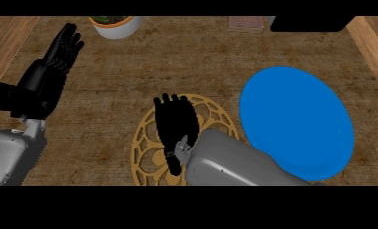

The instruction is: Pick the lemon from the placemat and place it in the plate

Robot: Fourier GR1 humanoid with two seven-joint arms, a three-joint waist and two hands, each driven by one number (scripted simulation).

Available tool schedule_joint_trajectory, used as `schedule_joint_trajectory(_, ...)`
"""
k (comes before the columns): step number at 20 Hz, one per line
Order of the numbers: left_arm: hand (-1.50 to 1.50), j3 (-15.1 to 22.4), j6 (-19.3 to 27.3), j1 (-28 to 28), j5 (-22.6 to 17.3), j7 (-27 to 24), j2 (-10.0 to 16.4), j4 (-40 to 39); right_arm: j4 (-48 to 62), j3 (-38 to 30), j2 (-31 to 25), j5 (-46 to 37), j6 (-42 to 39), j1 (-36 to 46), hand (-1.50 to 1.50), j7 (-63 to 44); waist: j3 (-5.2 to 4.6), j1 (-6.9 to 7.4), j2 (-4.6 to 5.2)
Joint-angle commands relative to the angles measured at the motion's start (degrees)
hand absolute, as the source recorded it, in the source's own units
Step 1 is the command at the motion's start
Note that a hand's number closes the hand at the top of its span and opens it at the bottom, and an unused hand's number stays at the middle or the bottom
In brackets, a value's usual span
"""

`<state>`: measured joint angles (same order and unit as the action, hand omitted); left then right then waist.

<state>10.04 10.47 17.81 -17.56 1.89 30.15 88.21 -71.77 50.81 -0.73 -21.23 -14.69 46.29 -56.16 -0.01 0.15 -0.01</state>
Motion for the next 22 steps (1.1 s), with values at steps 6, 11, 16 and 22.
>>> schedule_joint_trajectory(6,0.00,-3.10,-3.44,-0.14,2.36,0.99,-1.66,-0.08,5.82,0.27,0.71,-1.81,-1.85,-4.38,-1.50,3.30,0.01,0.24,0.06)
schedule_joint_trajectory(11,0.00,-2.91,-2.92,-4.05,5.57,-2.39,-4.88,0.24,9.55,1.37,0.72,-4.67,-0.98,-5.15,-1.50,5.24,0.00,0.35,0.05)
schedule_joint_trajectory(16,0.00,-6.56,-6.01,-3.47,3.45,2.95,-1.97,5.29,12.11,1.75,0.73,-6.04,4.07,-5.32,1.50,10.75,0.03,0.79,0.02)
schedule_joint_trajectory(22,0.00,-4.71,-4.74,-1.82,5.66,2.93,-5.57,3.41,13.06,4.12,0.71,-14.62,14.28,-2.12,1.50,13.29,0.03,0.60,0.05)
